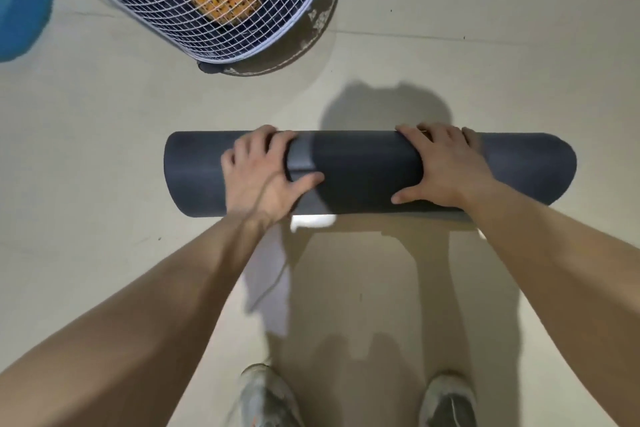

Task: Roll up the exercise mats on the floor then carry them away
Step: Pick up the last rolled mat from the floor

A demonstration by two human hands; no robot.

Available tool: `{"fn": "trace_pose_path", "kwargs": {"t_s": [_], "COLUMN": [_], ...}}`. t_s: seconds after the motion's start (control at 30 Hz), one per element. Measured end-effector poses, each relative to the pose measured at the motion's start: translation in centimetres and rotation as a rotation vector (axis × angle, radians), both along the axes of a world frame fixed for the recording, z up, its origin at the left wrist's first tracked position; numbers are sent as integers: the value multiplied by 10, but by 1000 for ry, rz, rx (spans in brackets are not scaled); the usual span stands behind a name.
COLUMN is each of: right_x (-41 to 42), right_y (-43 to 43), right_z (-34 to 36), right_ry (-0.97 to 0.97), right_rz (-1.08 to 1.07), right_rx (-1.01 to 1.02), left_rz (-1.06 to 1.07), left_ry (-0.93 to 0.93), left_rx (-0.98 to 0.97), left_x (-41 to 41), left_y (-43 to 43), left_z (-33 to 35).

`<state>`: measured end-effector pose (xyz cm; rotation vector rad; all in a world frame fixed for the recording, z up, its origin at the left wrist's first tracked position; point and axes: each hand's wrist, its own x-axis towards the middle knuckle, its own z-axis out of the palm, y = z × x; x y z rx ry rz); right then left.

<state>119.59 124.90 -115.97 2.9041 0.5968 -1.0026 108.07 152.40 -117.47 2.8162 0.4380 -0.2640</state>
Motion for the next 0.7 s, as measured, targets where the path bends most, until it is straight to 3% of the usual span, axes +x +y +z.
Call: {"fn": "trace_pose_path", "kwargs": {"t_s": [0.13, 0.23, 0.37, 0.57, 0.7], "right_x": [-11, -12, 7, 1, 3], "right_y": [-56, -87, -97, -113, -111], "right_z": [-7, -12, -9, -16, -17], "right_ry": [-191, -192, -126, -57, -106], "right_rz": [-463, -607, -1121, -1252, -1287], "right_rx": [44, 41, 174, 267, 337], "left_rz": [420, 637, 791, 987, 974], "left_ry": [66, 102, 126, 58, -28], "left_rx": [-32, -149, -186, -479, -452], "left_x": [-5, 8, 19, -7, -10], "left_y": [45, 59, 62, 85, 74], "left_z": [-5, -5, -7, -14, -13]}}
